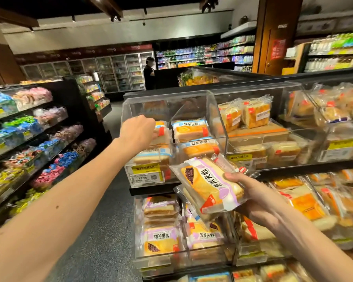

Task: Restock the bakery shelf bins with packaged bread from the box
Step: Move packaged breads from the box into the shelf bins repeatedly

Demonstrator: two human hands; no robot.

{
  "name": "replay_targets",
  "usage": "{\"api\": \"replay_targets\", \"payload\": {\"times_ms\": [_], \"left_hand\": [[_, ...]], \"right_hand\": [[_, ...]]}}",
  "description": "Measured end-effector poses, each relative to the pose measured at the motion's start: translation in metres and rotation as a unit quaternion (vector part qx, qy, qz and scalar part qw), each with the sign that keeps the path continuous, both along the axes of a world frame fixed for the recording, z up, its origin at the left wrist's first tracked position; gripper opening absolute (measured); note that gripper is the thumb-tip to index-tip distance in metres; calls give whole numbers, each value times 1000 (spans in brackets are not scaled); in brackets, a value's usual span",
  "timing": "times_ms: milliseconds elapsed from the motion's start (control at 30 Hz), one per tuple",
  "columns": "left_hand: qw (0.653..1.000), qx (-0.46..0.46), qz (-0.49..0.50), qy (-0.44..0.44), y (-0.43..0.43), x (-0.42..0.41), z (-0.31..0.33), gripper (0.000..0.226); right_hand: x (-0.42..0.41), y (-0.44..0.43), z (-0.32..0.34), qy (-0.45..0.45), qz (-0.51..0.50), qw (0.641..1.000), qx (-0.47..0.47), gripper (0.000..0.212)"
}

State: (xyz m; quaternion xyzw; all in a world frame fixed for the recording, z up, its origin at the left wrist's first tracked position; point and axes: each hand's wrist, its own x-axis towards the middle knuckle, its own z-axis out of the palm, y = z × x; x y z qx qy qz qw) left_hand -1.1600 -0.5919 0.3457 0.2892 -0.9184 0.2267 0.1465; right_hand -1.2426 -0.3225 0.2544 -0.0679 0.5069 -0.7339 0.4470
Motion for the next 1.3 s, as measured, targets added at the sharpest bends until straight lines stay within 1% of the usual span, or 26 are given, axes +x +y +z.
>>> {"api": "replay_targets", "payload": {"times_ms": [67, 100, 167, 200, 267, 300, 333, 400, 467, 533, 567, 600, 633, 667, 767, 800, 833, 900, 933, 967, 1067, 1100, 1133, 1200, 1267, 1300], "left_hand": [[996, -79, -38, 0, 0, 0, -2, 25], [993, -100, -56, -7, -3, 0, -3, 23], [991, -87, -86, -49, -9, -2, -7, 28], [993, -38, -95, -66, -13, -1, -9, 39], [984, 142, -95, -55, -21, -1, -7, 61], [969, 228, -87, -38, -26, 0, -7, 65], [956, 282, -77, -28, -30, 0, -7, 65], [949, 304, -76, -23, -36, 5, -10, 62], [957, 266, -115, 5, -35, 13, -12, 60], [954, 215, -186, 95, -22, 24, -15, 55], [941, 207, -222, 146, -10, 30, -18, 54], [926, 219, -248, 181, 5, 37, -21, 53], [912, 253, -261, 192, 19, 45, -26, 54], [899, 300, -261, 181, 32, 52, -33, 55], [877, 428, -198, 90, 50, 71, -65, 69], [863, 467, -180, 65, 50, 74, -76, 71], [833, 526, -164, 49, 51, 77, -87, 67], [740, 658, -132, 44, 53, 83, -108, 42], [707, 696, -116, 47, 55, 87, -118, 32], [695, 709, -105, 52, 54, 91, -129, 29], [684, 720, -75, 97, 55, 104, -155, 42], [671, 729, -62, 119, 55, 108, -161, 40], [651, 745, -42, 140, 55, 112, -167, 32], [590, 791, 4, 160, 56, 120, -178, 23], [530, 830, 38, 170, 56, 123, -189, 24], [506, 841, 55, 184, 55, 123, -195, 25]], "right_hand": [[3, -1, -1, -3, 0, 1000, -4, 38], [4, -2, -2, -4, 0, 1000, -6, 38], [5, -5, -2, -4, -3, 1000, -6, 37], [6, -7, -3, -2, -5, 1000, -4, 37], [8, -10, -3, -1, -7, 1000, -4, 39], [8, -11, -3, 0, -8, 1000, -4, 39], [8, -12, -4, 2, -10, 1000, -3, 39], [8, -14, -6, 7, -11, 1000, 0, 41], [8, -15, -8, 10, -16, 1000, 3, 41], [9, -17, -10, 14, -17, 1000, 8, 39], [9, -19, -11, 14, -18, 1000, 11, 38], [9, -20, -13, 13, -17, 1000, 12, 39], [9, -21, -15, 12, -13, 1000, 13, 38], [8, -22, -17, 12, -5, 1000, 10, 37], [9, -24, -26, 9, 19, 1000, 4, 30], [11, -25, -31, 10, 27, 1000, 8, 29], [14, -27, -36, 13, 37, 999, 14, 30], [21, -30, -51, 17, 49, 998, 26, 40], [25, -31, -59, 13, 52, 998, 33, 45], [27, -30, -67, 3, 50, 998, 35, 45], [35, -22, -88, -25, 42, 998, 47, 39], [37, -18, -94, -34, 39, 997, 52, 41], [37, -13, -100, -42, 33, 997, 58, 43], [37, 0, -106, -53, 15, 996, 69, 46], [33, 13, -108, -52, -6, 996, 72, 60], [30, 20, -108, -49, -14, 996, 71, 67]]}}
